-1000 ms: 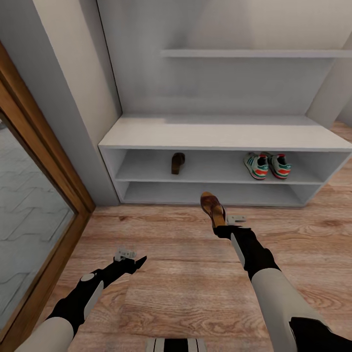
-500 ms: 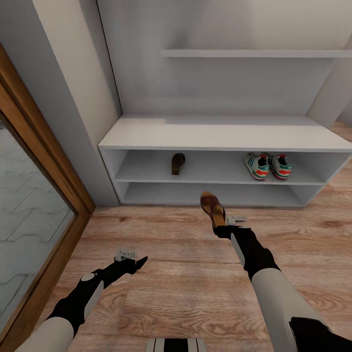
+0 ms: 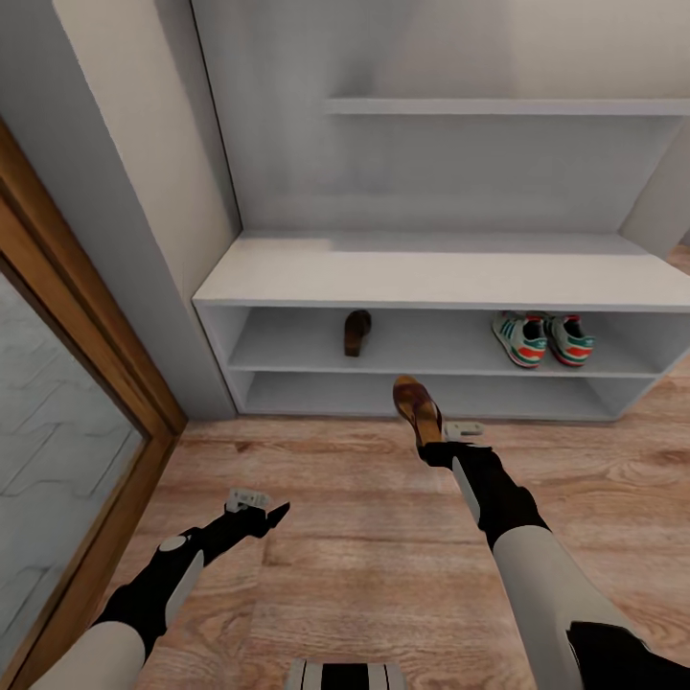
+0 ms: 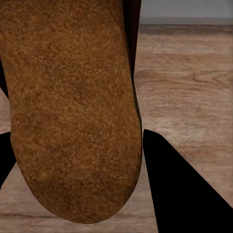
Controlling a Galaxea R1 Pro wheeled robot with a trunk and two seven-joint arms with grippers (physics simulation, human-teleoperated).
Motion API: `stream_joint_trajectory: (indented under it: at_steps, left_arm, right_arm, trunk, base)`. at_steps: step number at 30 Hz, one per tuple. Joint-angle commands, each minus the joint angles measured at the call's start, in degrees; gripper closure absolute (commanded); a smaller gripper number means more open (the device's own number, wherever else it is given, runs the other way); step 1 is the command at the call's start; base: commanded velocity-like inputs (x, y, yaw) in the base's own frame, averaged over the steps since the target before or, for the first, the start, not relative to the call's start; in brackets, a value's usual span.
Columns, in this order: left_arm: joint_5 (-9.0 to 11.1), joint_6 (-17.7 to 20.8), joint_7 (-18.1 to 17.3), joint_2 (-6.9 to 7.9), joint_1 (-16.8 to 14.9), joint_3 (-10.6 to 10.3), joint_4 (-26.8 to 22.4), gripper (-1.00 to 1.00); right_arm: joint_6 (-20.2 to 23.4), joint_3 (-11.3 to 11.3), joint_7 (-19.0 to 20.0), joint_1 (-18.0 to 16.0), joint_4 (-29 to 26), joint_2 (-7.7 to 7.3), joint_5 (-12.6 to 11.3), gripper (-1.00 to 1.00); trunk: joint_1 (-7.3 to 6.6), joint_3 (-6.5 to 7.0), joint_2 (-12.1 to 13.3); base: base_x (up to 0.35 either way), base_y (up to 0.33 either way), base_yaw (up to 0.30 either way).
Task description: Pick up the two gym shoes and the two sandals from the corridor floor and place them onto the hallstand (shoe rack) in the corridor, making sure they are on the rack and not on the floor. Arrange them so the two gym shoes are next to each other and the two sandals are next to each other.
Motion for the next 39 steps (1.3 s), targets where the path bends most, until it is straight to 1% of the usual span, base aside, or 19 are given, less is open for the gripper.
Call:
stream_joint_trajectory:
  at_steps: [1,10,16,27,29,33,36,39]
  left_arm:
    - [0.43,0.01,-0.15,0.03,-0.04,-0.10,0.04,-1.00]
    - [0.43,0.06,-0.15,0.02,-0.05,-0.15,0.04,-1.00]
    - [0.39,0.07,-0.15,0.02,-0.04,-0.14,0.04,-1.00]
    - [0.34,0.06,-0.15,-0.03,-0.03,-0.17,0.04,-1.00]
    - [0.34,0.07,-0.15,-0.06,-0.02,-0.49,0.04,-1.00]
    - [0.34,0.07,-0.15,-0.07,-0.03,-1.93,0.04,-1.00]
    - [0.34,0.07,-0.15,-0.07,-0.05,-2.44,0.04,-1.00]
    - [0.34,0.07,-0.15,-0.07,-0.02,-2.48,0.04,-1.00]
  right_arm:
    - [0.32,-0.24,0.13,-0.02,-0.11,0.08,0.46,1.00]
    - [0.32,-0.24,0.13,-0.01,-0.07,0.08,0.46,1.00]
    - [0.32,-0.24,0.13,-0.01,-0.12,0.08,0.44,1.00]
    - [0.32,-0.24,0.13,-0.01,-0.12,0.08,0.45,1.00]
    - [0.32,-0.24,0.13,-0.01,-0.12,0.08,0.45,1.00]
    - [0.32,-0.24,0.13,-0.03,-0.11,0.08,0.45,1.00]
    - [0.32,-0.24,0.13,-0.01,-0.06,0.08,0.44,1.00]
    - [0.32,-0.24,0.13,-0.01,-0.05,0.08,0.44,1.00]
  trunk:
    - [0.00,-0.04,-0.02]
    - [0.00,-0.04,-0.02]
    - [0.00,-0.04,-0.02]
    - [0.00,-0.04,-0.02]
    - [0.00,-0.04,-0.02]
    - [0.00,-0.04,-0.02]
    - [0.00,-0.04,-0.02]
    - [0.00,-0.04,-0.02]
  base:
    - [0.193,0.001,0.000]
    - [0.310,0.003,0.000]
    - [0.321,0.100,0.000]
    - [0.065,0.013,0.000]
    - [0.232,0.080,0.000]
    - [0.288,0.044,0.000]
    - [0.316,0.009,0.000]
    - [0.318,0.001,0.000]
